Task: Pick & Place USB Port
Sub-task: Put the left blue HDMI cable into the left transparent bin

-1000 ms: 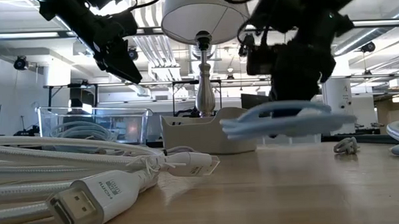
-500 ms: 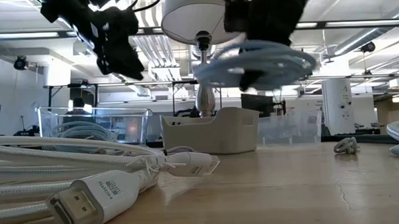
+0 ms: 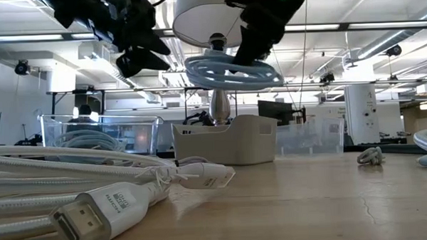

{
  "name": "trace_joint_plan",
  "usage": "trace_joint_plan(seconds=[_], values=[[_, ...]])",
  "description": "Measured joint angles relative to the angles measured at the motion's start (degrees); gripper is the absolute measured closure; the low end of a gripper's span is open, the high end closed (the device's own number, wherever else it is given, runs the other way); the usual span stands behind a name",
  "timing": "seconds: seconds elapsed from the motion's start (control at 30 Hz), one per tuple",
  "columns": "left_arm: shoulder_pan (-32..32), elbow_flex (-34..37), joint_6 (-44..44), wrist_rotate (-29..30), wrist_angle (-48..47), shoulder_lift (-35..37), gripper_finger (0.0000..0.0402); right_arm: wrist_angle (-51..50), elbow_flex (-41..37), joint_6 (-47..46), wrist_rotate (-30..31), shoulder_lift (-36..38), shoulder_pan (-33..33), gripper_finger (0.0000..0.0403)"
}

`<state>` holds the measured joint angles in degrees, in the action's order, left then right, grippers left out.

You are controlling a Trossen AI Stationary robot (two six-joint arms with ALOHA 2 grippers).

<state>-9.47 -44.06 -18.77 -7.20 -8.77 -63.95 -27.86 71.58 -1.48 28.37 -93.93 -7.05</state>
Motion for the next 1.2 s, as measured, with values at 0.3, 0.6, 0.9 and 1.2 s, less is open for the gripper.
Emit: trace_joint_plan(seconds=[0.3, 0.6, 0.9, 1.2], values=[[0.1, 0.4, -0.6, -4.7, 13.1, -7.3, 0.02, 5.3, -0.5, 3.7, 0.8, 0.0, -0.1, 0.0337], [0.1, 0.3, -2.6, -8.7, 17.5, -9.8, 0.02, 5.4, -1.3, 4.9, 0.8, 0.0, -0.1, 0.0337], [0.2, 0.2, -3.9, -8.8, 18.0, -9.8, 0.02, 8.6, -1.4, 9.9, 1.3, 0.0, -0.1, 0.0337], [0.2, 0.2, -2.6, -8.7, 18.1, -9.8, 0.02, 13.8, -1.4, 13.4, 1.7, -0.1, 0.0, 0.0337]])
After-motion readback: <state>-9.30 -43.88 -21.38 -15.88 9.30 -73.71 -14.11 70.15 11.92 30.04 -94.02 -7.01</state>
